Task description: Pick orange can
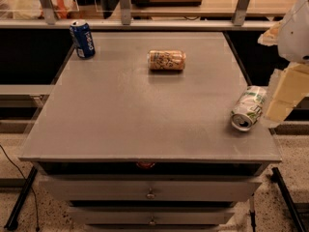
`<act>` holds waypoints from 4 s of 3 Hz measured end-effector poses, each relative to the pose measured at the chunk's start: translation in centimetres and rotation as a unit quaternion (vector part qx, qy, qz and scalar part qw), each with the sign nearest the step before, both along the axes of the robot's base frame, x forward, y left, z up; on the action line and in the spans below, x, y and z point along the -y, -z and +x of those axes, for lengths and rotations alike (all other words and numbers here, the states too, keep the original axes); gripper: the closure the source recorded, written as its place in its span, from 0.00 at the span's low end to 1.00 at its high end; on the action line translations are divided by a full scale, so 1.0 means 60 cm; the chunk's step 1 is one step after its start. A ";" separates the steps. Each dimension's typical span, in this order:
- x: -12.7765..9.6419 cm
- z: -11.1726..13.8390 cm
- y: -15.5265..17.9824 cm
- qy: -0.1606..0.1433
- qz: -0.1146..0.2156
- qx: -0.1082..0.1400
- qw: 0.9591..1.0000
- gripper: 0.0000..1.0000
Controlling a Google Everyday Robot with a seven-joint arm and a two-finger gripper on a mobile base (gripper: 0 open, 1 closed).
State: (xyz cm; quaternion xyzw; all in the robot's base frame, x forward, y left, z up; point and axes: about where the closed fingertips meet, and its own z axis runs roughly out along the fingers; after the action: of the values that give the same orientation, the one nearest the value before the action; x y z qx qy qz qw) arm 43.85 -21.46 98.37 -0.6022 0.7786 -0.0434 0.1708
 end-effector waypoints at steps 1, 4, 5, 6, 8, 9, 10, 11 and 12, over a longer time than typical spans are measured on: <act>0.000 0.000 -0.001 0.000 0.000 0.001 1.000 0.00; -0.078 0.181 0.046 -0.095 -0.072 0.005 0.993 0.00; -0.116 0.252 0.088 -0.117 -0.096 0.010 0.988 0.00; -0.122 0.261 0.096 -0.120 -0.100 0.010 0.988 0.00; -0.156 0.324 0.096 -0.102 -0.113 0.020 0.988 0.00; -0.181 0.373 0.098 -0.093 -0.105 0.028 0.990 0.00; -0.199 0.414 0.112 -0.089 -0.091 0.031 0.991 0.00; -0.204 0.442 0.132 -0.075 -0.065 0.026 0.995 0.00; -0.214 0.461 0.159 -0.068 -0.040 0.016 0.997 0.00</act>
Offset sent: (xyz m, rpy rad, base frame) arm 0.0623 0.0156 -0.0098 -0.1036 0.0176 0.0966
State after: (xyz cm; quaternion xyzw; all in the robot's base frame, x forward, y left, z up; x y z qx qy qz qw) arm 71.52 -8.64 88.83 -0.6594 0.7306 -0.0731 0.1617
